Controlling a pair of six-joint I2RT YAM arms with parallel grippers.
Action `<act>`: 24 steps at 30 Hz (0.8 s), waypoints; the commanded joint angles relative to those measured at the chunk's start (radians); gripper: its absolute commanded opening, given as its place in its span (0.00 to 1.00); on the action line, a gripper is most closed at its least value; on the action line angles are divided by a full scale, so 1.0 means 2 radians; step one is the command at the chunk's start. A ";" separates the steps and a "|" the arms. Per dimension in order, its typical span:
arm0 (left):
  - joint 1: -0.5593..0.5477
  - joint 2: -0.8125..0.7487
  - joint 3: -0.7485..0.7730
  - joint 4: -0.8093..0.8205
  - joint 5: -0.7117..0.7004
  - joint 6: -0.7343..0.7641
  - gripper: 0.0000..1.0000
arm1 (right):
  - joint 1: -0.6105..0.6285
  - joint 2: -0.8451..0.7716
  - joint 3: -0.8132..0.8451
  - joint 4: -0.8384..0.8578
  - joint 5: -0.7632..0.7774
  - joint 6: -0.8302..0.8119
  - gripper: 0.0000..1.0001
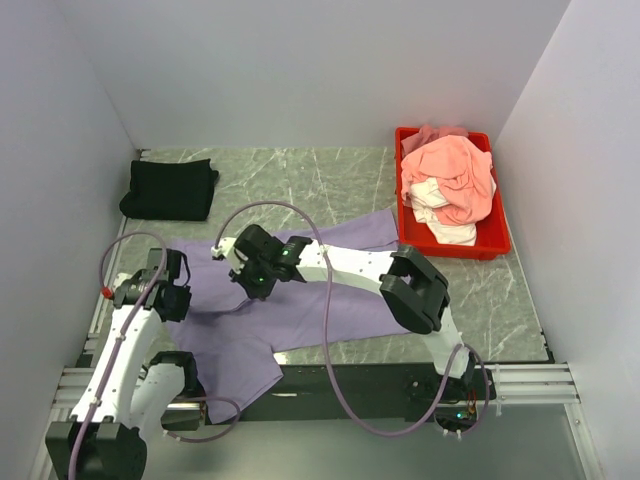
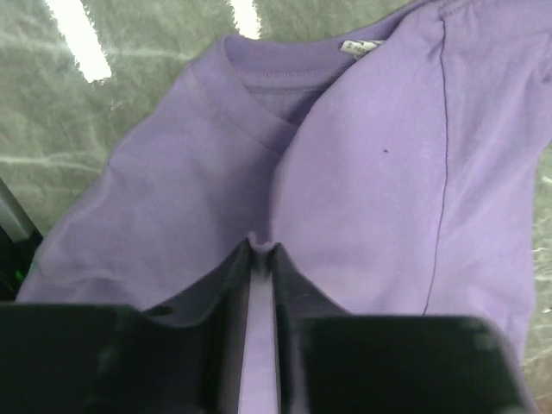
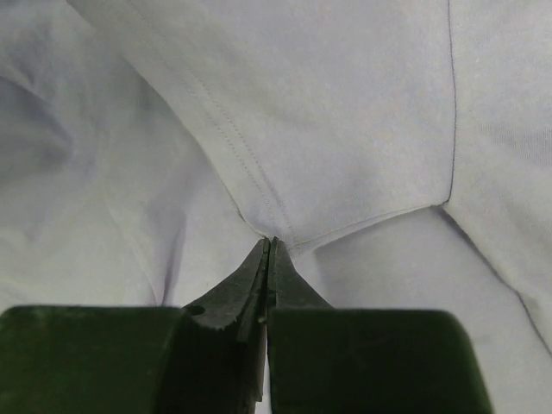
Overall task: Fold and stack the t-shirts
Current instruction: Fold the tshirt
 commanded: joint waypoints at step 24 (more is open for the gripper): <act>-0.012 0.075 0.064 0.179 0.005 0.100 0.99 | -0.192 -0.119 -0.076 0.000 0.076 0.158 0.87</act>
